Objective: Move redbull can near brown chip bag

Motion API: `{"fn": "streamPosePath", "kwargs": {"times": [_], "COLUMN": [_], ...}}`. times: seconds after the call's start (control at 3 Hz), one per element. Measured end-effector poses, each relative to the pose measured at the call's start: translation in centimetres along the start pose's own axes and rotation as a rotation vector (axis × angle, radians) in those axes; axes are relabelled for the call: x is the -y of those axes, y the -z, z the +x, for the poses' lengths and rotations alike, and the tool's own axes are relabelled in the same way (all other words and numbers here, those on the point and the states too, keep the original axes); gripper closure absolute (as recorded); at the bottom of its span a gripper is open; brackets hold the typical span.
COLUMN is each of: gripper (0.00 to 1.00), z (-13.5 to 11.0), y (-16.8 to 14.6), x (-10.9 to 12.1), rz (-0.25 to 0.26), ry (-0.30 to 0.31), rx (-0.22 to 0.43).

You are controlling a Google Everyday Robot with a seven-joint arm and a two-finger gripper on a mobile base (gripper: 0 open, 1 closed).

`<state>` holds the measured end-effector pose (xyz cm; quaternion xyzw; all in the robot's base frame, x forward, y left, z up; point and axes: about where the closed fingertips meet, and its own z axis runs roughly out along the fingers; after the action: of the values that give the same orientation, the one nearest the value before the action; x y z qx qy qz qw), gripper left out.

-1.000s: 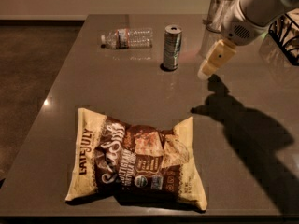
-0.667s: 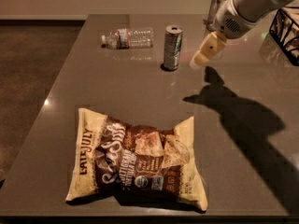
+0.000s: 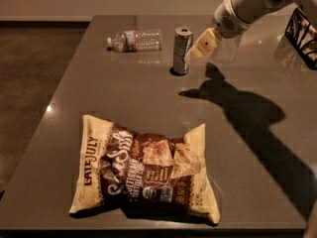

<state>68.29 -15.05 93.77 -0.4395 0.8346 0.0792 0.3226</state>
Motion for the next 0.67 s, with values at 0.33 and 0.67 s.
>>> {"fn": "streamPosePath", "kwargs": {"times": [0.33, 0.67], "gripper": [0.0, 0.0], "z": [-1.3, -2.7], "y": [-1.6, -2.6], "x": [-0.1, -0.6], "rz": [-0.015, -0.036], "ry": [-0.017, -0.013], "rx": [0.026, 0.045]}}
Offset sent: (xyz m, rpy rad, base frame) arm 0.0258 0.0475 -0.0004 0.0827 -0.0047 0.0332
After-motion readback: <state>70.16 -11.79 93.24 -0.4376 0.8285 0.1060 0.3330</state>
